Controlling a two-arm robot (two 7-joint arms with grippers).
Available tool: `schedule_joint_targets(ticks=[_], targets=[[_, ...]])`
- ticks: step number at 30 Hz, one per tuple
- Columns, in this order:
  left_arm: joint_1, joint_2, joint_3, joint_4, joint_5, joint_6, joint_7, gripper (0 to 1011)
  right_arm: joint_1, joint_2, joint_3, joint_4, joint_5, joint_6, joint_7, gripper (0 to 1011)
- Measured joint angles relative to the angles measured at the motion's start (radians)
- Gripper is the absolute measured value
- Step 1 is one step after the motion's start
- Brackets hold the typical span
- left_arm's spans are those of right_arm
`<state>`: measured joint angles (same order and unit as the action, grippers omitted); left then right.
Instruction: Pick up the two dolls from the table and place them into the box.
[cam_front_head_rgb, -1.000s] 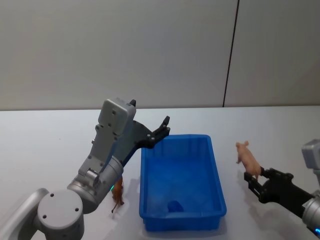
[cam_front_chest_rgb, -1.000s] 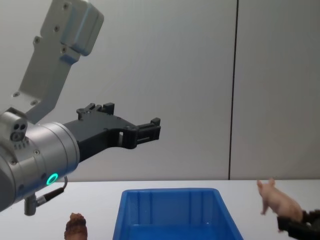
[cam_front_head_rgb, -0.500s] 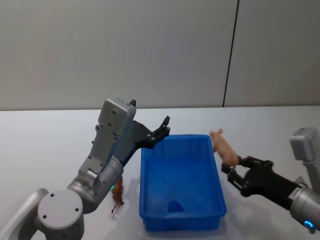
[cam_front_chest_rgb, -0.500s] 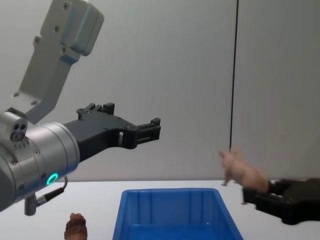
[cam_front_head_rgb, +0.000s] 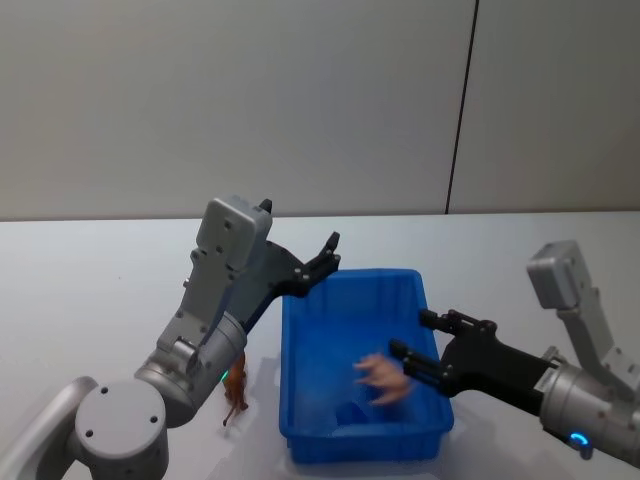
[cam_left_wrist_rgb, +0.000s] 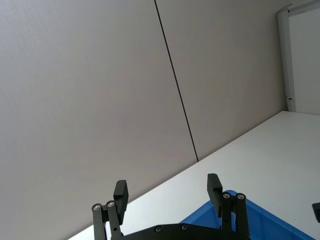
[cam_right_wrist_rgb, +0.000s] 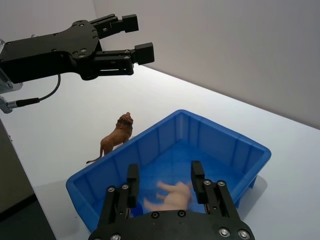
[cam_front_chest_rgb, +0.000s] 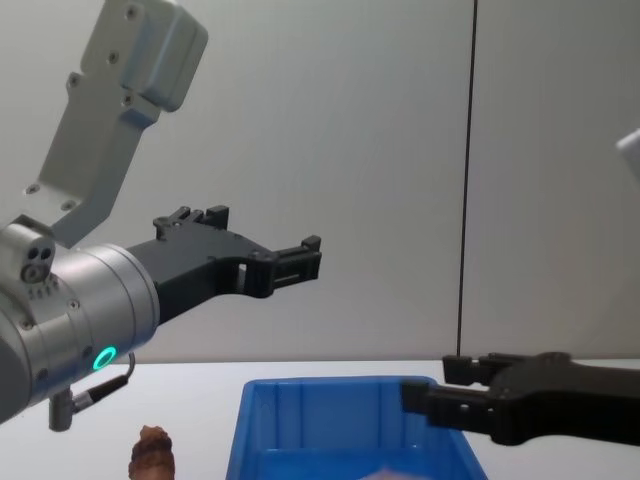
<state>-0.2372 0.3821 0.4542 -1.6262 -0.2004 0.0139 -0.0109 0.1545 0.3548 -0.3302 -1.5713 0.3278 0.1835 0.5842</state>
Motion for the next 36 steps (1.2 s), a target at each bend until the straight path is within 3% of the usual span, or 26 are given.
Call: schedule_joint_targets(ticks=[14,36], targets=[[0.0,0.0,0.0,0.0,0.0,0.0,0.0,1001,0.03,-0.015,-0.004,0.024,-0.002,0.041,-0.01,991],[0.003,0.001,-0.001,-0.002,0.003,0.003,0.006,1001,-0.027,0.072,0.052,-0.006,0.072,0.014,-0.043,1001]])
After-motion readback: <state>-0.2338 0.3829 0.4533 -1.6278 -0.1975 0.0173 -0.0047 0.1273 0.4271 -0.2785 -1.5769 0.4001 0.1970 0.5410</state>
